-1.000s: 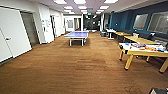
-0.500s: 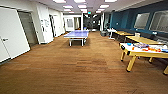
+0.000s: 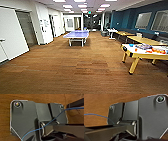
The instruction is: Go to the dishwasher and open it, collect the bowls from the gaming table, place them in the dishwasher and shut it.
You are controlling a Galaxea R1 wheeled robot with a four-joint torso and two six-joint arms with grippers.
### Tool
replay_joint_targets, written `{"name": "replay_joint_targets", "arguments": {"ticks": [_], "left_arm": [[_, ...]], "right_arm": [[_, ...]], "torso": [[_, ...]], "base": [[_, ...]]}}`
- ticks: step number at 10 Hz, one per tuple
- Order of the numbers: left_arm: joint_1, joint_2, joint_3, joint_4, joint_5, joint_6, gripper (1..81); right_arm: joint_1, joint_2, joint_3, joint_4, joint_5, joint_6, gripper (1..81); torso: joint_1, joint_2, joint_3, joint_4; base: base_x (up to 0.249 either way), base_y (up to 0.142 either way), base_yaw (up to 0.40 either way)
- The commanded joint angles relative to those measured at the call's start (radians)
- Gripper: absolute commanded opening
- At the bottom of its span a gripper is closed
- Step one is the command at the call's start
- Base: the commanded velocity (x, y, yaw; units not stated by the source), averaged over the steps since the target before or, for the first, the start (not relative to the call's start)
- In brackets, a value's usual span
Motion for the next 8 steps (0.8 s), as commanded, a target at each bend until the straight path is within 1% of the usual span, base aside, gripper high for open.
{"name": "replay_joint_targets", "arguments": {"ticks": [1,8], "left_arm": [[-0.034,-0.003,0.01,0.01,0.055,0.01,81.1],[-0.033,-0.002,0.01,0.01,0.055,0.01,81.1]], "right_arm": [[0.032,-0.005,0.005,0.002,-0.044,-0.003,81.1],[0.028,-0.005,0.002,0.002,-0.043,-0.002,81.1]], "torso": [[0.0,0.0,0.0,0.0],[0.0,0.0,0.0,0.0]], "base": [[0.234,0.0,0.0],[0.221,0.0,0.0]]}}
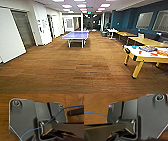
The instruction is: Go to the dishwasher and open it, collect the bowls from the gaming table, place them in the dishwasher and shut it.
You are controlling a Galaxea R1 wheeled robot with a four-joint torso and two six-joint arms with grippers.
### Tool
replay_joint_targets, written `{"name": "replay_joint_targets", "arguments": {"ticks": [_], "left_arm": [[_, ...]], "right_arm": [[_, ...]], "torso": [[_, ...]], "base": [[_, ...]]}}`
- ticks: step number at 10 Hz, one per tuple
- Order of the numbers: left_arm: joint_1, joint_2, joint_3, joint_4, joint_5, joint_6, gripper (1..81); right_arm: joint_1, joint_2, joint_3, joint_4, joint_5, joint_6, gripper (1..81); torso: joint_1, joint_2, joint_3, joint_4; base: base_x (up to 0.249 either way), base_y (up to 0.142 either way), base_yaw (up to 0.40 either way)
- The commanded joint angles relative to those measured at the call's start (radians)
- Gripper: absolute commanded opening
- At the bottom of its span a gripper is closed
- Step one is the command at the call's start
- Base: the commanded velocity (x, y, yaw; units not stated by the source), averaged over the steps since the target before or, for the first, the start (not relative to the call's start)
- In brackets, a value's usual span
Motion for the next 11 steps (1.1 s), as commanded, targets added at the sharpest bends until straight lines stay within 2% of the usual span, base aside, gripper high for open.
{"name": "replay_joint_targets", "arguments": {"ticks": [1,11], "left_arm": [[-0.036,-0.006,0.009,0.01,0.053,0.01,81.1],[-0.036,-0.003,0.009,0.011,0.053,0.01,81.1]], "right_arm": [[0.038,-0.005,0.008,0.002,-0.041,-0.003,81.1],[0.043,-0.001,0.006,-0.003,-0.041,-0.003,81.1]], "torso": [[0.0,0.0,0.0,0.0],[0.0,0.0,0.0,0.0]], "base": [[0.211,0.0,0.0],[0.216,0.0,0.0]]}}
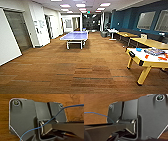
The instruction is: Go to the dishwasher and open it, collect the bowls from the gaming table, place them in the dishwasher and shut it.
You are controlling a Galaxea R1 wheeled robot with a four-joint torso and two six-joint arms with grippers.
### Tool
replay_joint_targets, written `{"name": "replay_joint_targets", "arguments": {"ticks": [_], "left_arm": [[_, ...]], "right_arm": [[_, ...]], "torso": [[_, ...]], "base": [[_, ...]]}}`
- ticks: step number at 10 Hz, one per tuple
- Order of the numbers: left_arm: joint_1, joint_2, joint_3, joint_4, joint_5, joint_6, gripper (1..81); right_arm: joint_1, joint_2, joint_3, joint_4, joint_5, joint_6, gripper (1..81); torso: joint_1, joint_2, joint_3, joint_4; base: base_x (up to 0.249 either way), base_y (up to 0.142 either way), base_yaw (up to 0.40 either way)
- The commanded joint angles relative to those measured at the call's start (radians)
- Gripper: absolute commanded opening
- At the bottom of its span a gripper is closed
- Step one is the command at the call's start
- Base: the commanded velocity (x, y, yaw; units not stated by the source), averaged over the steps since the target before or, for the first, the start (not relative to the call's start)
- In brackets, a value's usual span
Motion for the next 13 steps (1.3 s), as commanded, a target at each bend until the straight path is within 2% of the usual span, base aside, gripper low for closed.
{"name": "replay_joint_targets", "arguments": {"ticks": [1,13], "left_arm": [[-0.04,-0.001,0.01,0.012,0.053,0.01,81.1],[-0.04,0.003,0.01,0.01,0.053,0.012,81.1]], "right_arm": [[0.041,-0.004,0.005,-0.001,-0.042,-0.003,81.1],[0.038,0.021,-0.035,-0.009,-0.042,-0.003,81.1]], "torso": [[0.001,0.0,0.0,0.0],[0.001,0.0,0.0,0.0]], "base": [[0.239,0.0,0.0],[0.241,0.0,0.0]]}}
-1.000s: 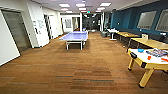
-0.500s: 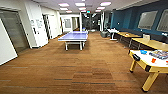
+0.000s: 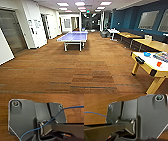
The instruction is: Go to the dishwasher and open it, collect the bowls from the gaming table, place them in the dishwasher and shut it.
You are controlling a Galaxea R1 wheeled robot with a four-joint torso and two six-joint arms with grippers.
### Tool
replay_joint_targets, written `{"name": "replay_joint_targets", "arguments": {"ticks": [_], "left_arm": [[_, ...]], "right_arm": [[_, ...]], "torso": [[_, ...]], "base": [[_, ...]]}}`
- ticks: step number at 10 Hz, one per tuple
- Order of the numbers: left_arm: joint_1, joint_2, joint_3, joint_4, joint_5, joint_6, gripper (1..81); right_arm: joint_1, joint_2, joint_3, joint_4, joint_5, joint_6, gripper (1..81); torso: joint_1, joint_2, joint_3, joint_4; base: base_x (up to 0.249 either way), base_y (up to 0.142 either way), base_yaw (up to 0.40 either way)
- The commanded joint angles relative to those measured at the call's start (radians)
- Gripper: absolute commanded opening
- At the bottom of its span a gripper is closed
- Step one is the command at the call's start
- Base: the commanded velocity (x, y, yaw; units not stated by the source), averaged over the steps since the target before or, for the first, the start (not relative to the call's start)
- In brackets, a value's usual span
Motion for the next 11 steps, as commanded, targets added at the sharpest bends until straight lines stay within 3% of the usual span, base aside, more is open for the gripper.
{"name": "replay_joint_targets", "arguments": {"ticks": [1,11], "left_arm": [[-0.037,-0.003,0.01,0.01,0.053,0.012,81.1],[-0.037,-0.005,0.01,0.011,0.053,0.012,81.1]], "right_arm": [[0.038,-0.001,0.005,-0.008,-0.041,-0.003,81.1],[0.038,0.0,0.004,-0.008,-0.042,-0.003,81.1]], "torso": [[0.0,0.0,0.0,0.0],[0.0,0.0,0.0,0.0]], "base": [[0.241,0.0,0.0],[0.24,0.0,0.0]]}}
